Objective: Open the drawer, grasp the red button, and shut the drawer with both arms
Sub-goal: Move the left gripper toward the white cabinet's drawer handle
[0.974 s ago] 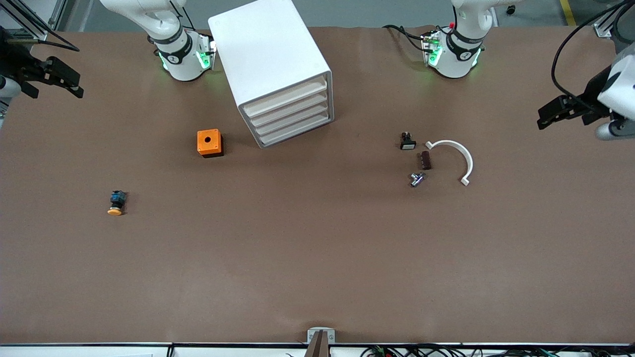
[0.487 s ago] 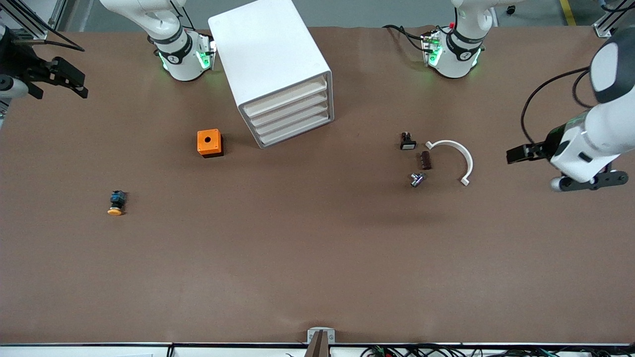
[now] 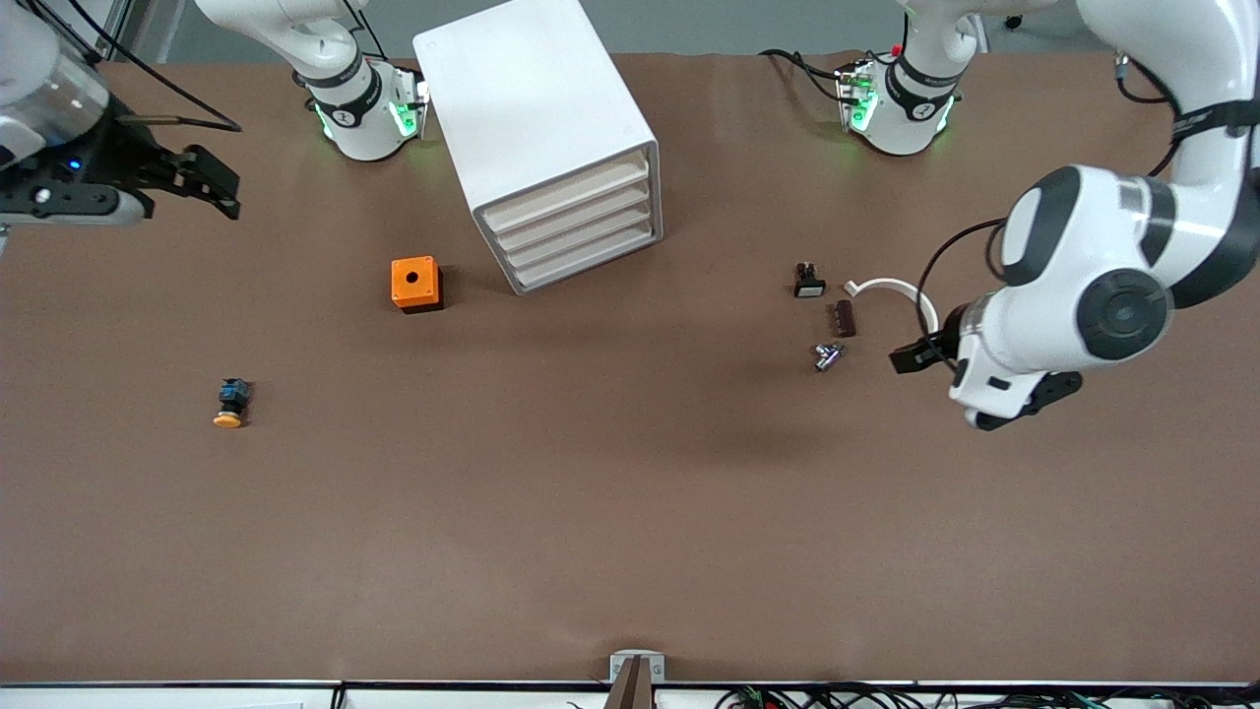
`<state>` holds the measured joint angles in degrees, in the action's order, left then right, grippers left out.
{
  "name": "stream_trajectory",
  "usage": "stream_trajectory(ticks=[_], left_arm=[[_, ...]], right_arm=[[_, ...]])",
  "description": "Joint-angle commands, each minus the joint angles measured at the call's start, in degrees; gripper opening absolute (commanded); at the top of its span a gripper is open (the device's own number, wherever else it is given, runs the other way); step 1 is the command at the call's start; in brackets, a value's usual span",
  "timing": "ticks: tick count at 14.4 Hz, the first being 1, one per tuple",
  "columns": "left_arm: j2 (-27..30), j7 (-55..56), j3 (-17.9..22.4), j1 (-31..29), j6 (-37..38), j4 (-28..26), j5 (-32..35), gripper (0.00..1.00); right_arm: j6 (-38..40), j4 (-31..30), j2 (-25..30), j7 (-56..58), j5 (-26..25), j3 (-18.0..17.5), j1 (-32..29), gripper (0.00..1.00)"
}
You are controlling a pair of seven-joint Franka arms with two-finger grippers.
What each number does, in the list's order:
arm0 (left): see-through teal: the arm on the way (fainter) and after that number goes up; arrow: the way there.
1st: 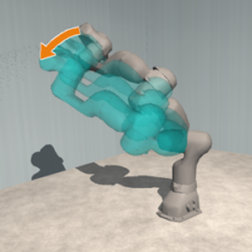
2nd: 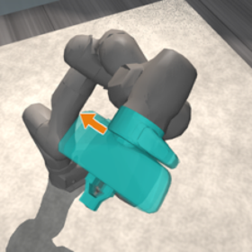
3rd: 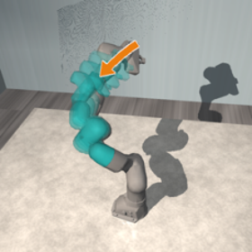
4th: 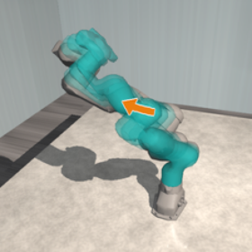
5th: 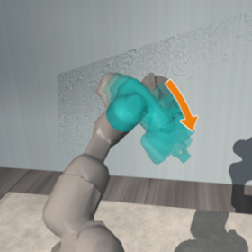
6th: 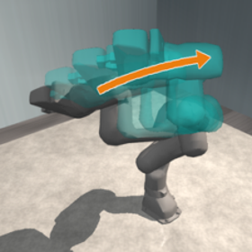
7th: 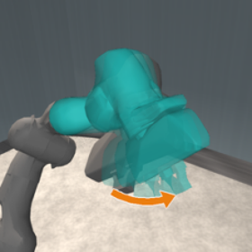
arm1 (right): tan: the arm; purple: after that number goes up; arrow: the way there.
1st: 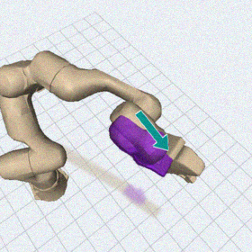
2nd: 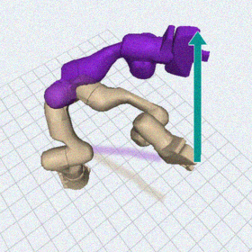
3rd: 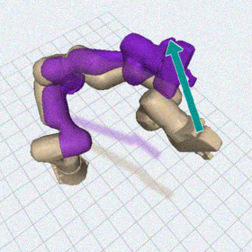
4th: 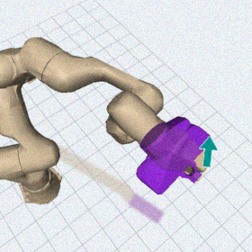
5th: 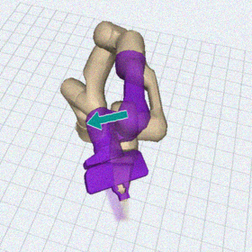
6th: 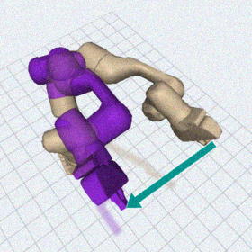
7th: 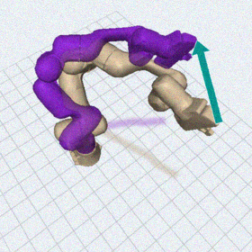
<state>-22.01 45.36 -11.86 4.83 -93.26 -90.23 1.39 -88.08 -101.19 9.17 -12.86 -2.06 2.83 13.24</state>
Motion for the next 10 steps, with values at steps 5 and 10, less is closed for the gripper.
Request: stream_trajectory(ticks=[5, 10], left_arm=[[-7.60, 33.01, 0.09, 6.15, 0.53, 2.08, -9.88, 1.00], [-12.26, 48.91, 0.17, 12.03, -1.92, 2.08, -18.86, 1.00]], right_arm=[[-2.70, 0.64, -2.67, -10.25, 0.83, 0.51, 6.09, 1.00], [-4.03, 3.09, -3.71, -11.58, 1.36, 0.59, 6.89, 1.00]])
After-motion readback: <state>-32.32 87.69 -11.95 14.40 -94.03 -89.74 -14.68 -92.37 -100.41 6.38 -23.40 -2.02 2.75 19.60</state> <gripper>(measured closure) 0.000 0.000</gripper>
